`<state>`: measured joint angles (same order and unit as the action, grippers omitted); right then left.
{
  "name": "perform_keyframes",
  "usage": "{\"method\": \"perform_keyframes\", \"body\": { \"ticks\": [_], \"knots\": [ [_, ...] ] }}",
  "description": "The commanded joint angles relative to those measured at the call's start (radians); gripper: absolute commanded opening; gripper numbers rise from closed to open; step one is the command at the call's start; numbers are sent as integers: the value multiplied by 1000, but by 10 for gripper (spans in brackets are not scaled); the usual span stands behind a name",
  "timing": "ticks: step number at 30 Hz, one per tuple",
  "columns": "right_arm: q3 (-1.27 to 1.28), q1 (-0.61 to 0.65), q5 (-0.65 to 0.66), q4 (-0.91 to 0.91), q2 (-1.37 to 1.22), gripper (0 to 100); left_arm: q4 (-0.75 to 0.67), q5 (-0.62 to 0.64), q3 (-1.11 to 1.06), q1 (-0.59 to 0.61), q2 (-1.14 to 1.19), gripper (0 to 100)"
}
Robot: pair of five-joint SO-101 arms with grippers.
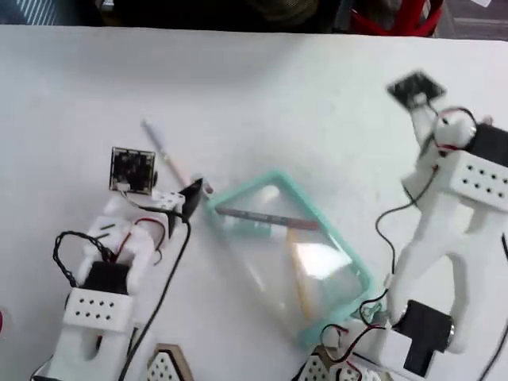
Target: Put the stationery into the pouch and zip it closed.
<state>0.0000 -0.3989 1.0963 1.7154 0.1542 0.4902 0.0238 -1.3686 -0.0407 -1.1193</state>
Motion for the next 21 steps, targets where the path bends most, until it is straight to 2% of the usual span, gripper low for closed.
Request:
{"method": "perform_keyframes", "body": {
  "ticks": [1, 3, 7, 12, 17, 19, 21],
  "knots": [
    [204, -145, 548, 1, 64, 132, -25, 3, 3, -8, 2, 293],
    [290, -223, 744, -10, 94, 134, -26, 2, 3, -8, 2, 293],
    [456, -262, 896, -19, 180, 176, -32, 2, 3, -8, 4, 293],
    [654, -226, 930, -2, 360, 307, -118, 2, -43, -8, 1, 293],
    [884, -193, 982, -2, 604, 308, -129, 2, -51, -8, 1, 293],
    [961, -170, 964, -1, 704, 308, -129, 2, -51, -7, 1, 293],
    [1025, -127, 890, -2, 805, 308, -129, 2, -51, -7, 1, 293]
  ]
}}
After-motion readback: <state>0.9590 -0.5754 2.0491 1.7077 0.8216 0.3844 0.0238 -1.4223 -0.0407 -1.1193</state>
